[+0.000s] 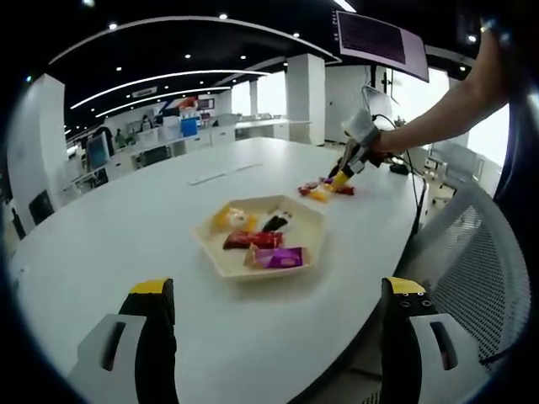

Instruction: Place the target food into the container with the food tongs after gripping and lifting it, then release it inside without dropping or visibly crushing the food.

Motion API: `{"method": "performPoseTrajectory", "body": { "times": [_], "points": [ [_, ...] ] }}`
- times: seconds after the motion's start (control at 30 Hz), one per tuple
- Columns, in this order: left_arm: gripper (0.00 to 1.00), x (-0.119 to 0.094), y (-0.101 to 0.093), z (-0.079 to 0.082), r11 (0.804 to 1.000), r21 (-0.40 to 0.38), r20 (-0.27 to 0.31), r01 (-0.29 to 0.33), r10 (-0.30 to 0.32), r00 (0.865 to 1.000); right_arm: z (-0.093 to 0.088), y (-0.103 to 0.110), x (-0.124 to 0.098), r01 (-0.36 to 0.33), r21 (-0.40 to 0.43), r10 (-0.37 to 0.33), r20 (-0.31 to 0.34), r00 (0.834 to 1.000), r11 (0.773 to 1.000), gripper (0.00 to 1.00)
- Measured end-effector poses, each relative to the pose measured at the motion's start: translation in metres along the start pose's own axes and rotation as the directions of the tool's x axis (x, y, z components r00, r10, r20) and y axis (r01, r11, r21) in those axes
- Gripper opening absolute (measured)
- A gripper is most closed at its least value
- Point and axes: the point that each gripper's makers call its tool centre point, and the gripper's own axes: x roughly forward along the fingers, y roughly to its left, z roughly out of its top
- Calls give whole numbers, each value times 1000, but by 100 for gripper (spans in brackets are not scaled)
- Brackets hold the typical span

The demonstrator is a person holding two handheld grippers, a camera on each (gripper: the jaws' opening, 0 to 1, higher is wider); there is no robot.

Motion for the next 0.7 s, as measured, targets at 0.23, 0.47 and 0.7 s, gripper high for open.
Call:
{"method": "performPoseTrajectory", "body": {
  "times": [0.23, 0.47, 0.7],
  "points": [
    [99, 0, 1, 1, 1000, -3, 7, -1, 2, 1000, -2, -3, 2, 44, 22, -43, -27, 999, 999, 30],
    [99, 1, 2, 1, 1000, -1, 6, 0, 0, 1000, -3, -3, 7, 39, 26, -38, -45, 998, 999, 30],
    [99, 0, 3, 1, 1000, -3, 5, -5, 5, 1000, -6, -2, 6, 16, 83, -13, -35, 999, 996, 24]
  ]
}}
